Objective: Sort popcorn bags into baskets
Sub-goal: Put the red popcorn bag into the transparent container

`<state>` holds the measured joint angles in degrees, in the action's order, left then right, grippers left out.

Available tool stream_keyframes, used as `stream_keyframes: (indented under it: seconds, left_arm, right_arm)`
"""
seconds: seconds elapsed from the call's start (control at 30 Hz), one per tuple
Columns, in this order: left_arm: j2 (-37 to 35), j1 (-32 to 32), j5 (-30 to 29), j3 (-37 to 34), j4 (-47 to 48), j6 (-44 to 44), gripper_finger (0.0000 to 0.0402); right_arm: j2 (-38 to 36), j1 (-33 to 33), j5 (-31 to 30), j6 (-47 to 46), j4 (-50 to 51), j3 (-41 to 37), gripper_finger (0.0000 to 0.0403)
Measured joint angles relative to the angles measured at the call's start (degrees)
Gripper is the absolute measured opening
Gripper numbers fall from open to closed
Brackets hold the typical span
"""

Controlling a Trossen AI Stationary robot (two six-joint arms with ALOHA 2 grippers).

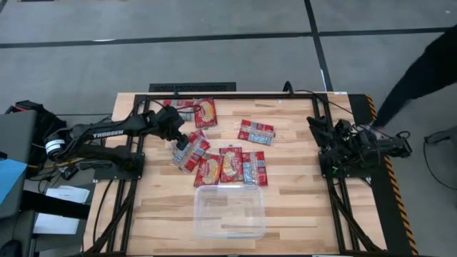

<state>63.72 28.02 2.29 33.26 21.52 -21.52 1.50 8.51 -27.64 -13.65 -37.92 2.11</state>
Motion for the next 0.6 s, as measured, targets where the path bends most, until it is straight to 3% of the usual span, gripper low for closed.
stream_keyframes:
  seconds: [0.43, 0.6]
  left_arm:
    - [0.1, -4.3, -2.6, -7.2, -7.1, -5.9, 0.0282]
    - [0.2, -5.1, -2.1, -8.2, -6.5, -6.6, 0.0239]
  right_arm:
    - [0.0, 0.0, -1.0, 0.1, 1.2, 0.0, 0.0255]
    - [0.0, 0.0, -2.0, 0.2, 1.5, 0.0, 0.0255]
